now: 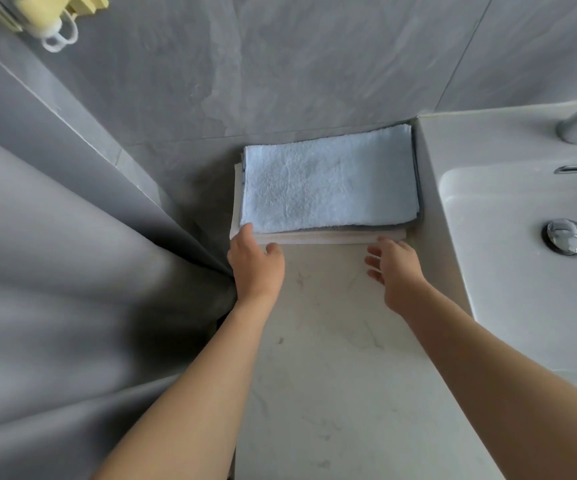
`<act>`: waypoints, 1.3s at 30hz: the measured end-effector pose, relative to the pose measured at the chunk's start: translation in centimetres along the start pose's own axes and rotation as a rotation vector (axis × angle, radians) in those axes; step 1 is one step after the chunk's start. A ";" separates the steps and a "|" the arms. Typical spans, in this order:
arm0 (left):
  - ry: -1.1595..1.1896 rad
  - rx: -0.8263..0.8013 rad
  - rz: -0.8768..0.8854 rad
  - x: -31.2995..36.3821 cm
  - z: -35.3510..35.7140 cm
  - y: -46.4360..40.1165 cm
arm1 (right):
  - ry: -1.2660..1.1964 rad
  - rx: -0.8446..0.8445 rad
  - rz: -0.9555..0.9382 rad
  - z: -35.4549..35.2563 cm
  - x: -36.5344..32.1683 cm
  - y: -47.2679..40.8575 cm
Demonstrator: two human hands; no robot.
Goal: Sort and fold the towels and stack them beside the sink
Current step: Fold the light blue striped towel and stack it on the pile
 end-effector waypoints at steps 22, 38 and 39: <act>0.492 -0.021 -0.507 2.7 -0.1 -8.9 | -0.327 0.012 0.313 2.2 -7.1 -4.2; 0.344 -0.213 -0.371 4.5 0.1 -14.9 | 0.247 0.162 -0.106 2.1 -11.5 -4.9; 0.365 -0.201 -0.363 4.7 0.2 -15.2 | 0.266 0.147 -0.090 2.2 -12.0 -5.1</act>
Point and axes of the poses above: each hand's wrist, its own y-axis away from the middle knuckle, its own z-axis out of the palm, x = y × z, the point moved 2 cm from there along -y, towards the middle knuckle, and after that the axes turned 12 degrees about z, right-handed, at the moved point
